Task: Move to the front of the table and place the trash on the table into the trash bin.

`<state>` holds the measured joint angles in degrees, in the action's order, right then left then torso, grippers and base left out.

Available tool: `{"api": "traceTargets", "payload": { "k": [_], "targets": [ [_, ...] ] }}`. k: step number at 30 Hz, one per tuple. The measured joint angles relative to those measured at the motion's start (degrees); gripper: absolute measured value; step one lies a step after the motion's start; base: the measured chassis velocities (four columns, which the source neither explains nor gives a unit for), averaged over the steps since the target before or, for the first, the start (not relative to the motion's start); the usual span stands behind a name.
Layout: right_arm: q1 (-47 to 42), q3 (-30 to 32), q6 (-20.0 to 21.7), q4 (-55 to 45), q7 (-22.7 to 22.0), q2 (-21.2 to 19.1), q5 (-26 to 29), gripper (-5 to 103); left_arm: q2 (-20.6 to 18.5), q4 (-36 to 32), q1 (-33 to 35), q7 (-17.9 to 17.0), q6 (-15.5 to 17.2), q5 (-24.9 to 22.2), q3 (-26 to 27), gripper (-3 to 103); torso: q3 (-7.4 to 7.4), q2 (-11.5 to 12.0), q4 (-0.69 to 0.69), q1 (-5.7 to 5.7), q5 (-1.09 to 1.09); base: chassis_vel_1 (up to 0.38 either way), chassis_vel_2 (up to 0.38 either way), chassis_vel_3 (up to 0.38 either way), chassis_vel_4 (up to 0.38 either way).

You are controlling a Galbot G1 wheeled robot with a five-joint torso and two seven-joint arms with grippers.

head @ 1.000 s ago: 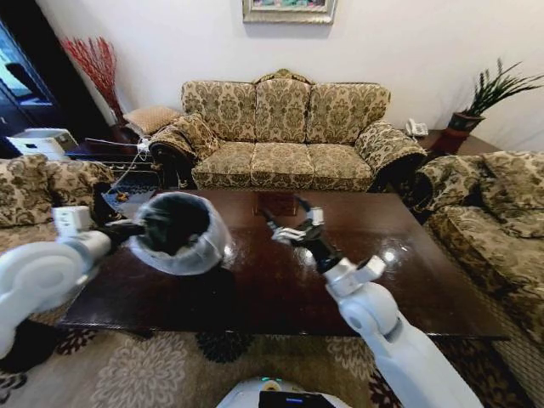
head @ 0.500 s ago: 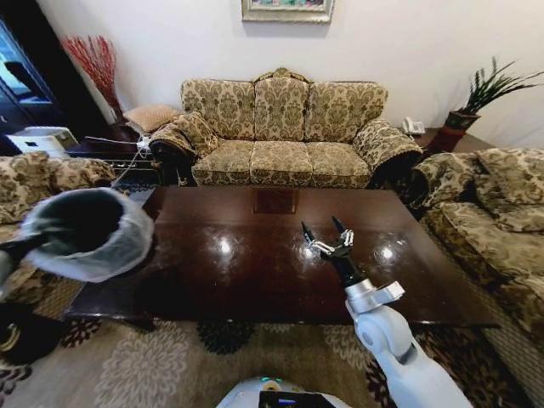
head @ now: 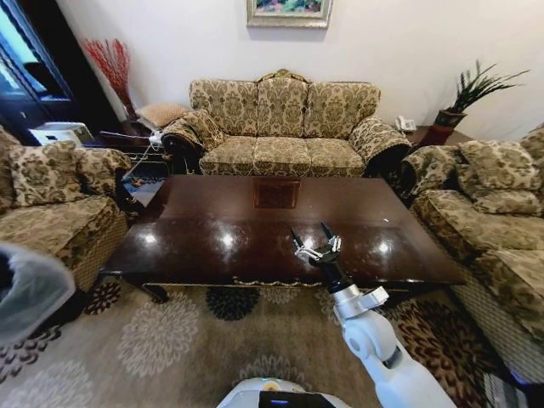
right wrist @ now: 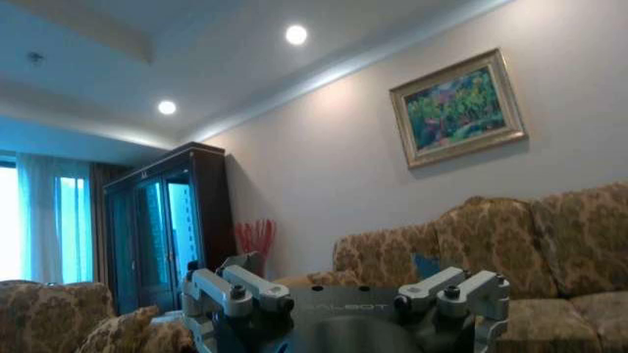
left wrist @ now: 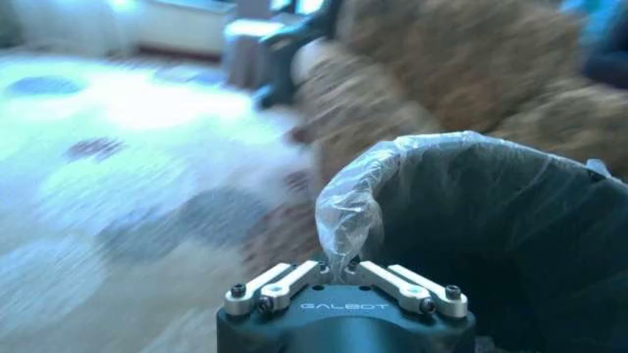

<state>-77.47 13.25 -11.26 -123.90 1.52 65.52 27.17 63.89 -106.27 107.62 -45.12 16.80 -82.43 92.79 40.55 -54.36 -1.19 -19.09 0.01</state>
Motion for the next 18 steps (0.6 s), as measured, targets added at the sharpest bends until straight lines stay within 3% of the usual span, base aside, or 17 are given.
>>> {"api": "traceTargets", "payload": {
  "k": [6,9,16,18],
  "targets": [
    [-2.14,0.92,-0.11,-0.13,-0.55,-0.05,-0.06,100,5.79,8.21,-3.09,2.34,-3.52,4.54,-7.36,1,0.08,0.08,0.05,-0.16,-0.02,-0.026,0.020,0.021,-0.032],
    [-3.43,1.07,-0.06,-0.04,-1.42,0.39,-1.38,100,9.27,16.83,-7.17,3.96,-6.37,10.91,-12.29,1,0.07,0.08,0.03,-0.13,-0.01,-0.018,0.013,0.004,-0.025],
    [-4.71,1.46,0.45,0.08,-2.23,-0.72,-2.75,100,12.69,25.94,-12.53,7.01,-8.38,13.33,-15.89,1,0.03,0.06,0.02,-0.04,0.01,0.000,0.000,0.000,0.000],
    [-4.70,1.64,1.03,0.22,-2.87,-0.70,-3.60,100,13.94,31.90,-15.63,9.21,-10.34,13.49,-17.30,1,0.03,0.06,0.04,-0.06,0.02,0.000,0.000,0.000,0.000]
  ]
}}
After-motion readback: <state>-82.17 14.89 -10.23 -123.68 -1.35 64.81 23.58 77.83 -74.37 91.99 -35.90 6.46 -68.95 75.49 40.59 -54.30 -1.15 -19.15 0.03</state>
